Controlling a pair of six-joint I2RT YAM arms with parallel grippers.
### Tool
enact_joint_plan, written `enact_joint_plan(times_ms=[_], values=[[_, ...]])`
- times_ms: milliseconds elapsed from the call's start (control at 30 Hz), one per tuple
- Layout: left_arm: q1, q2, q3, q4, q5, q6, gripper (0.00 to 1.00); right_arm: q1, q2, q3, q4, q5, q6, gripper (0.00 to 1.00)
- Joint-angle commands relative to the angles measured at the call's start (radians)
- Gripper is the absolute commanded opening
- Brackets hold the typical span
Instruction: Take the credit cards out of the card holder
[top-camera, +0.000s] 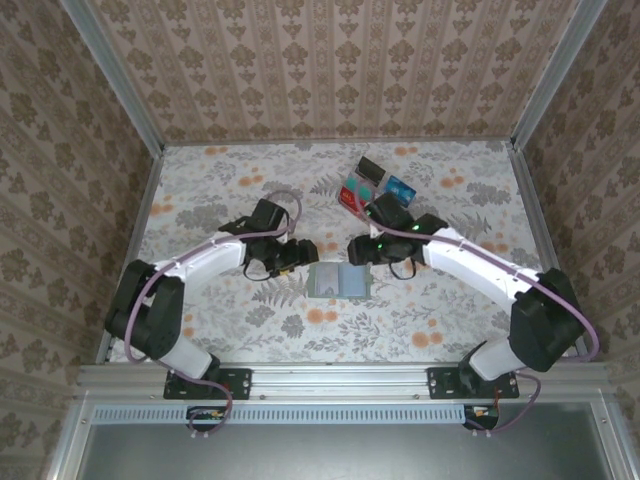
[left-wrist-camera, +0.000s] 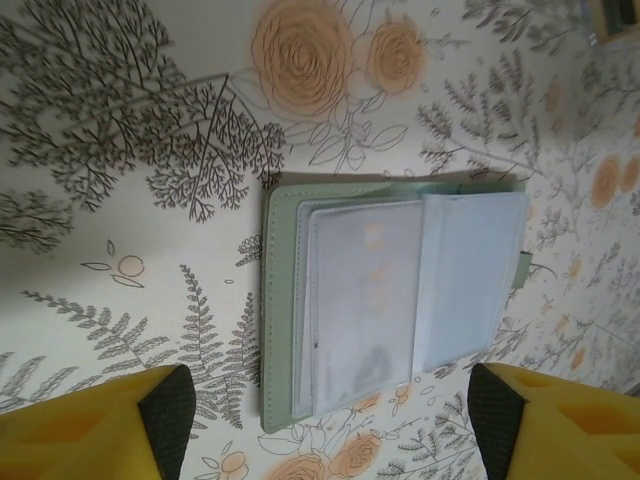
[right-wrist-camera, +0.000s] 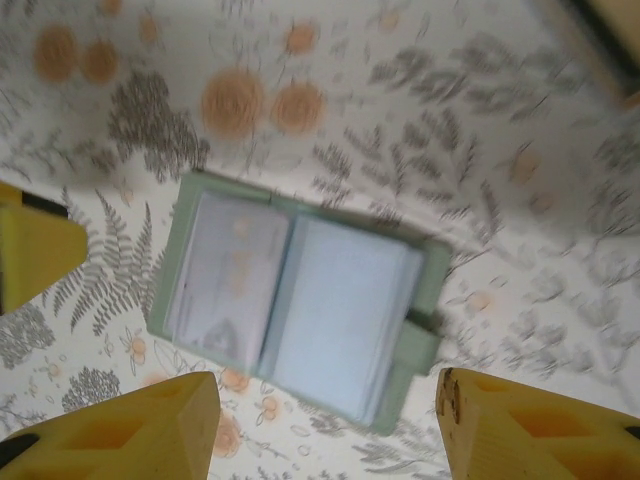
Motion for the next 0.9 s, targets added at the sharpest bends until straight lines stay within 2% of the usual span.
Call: enact_joint_plan(times_ms=[0,233,367,567,733,867], values=[[0.011,0.020,0.022,0.025,0.014,-0.059,0.75,0.076,0.070,0.011,-0.017,0.123,0.107,0.61],[0.085,-0.004,-0.037,0.056,-0.011,-0.097,0.75,0.166,0.261,0.105,-0.065,0.171,0.087,0.62],[0.132,-0.015,-0.057,0.057,0.010,-0.093,0.75,0.170,0.322,0.132,-0.077,0.182,0.096,0.62],[0.132,-0.006,-0.053,0.059,0.034,-0.084,0.74,0.170,0.390,0.163,-0.108,0.192,0.091,0.62],[0.114,0.004,-0.050,0.064,0.058,-0.080,0.67,0.170,0.434,0.173,-0.119,0.199,0.098,0.62],[0.098,0.011,-0.045,0.057,0.075,-0.073,0.59,0.167,0.447,0.157,-0.116,0.205,0.105,0.56]])
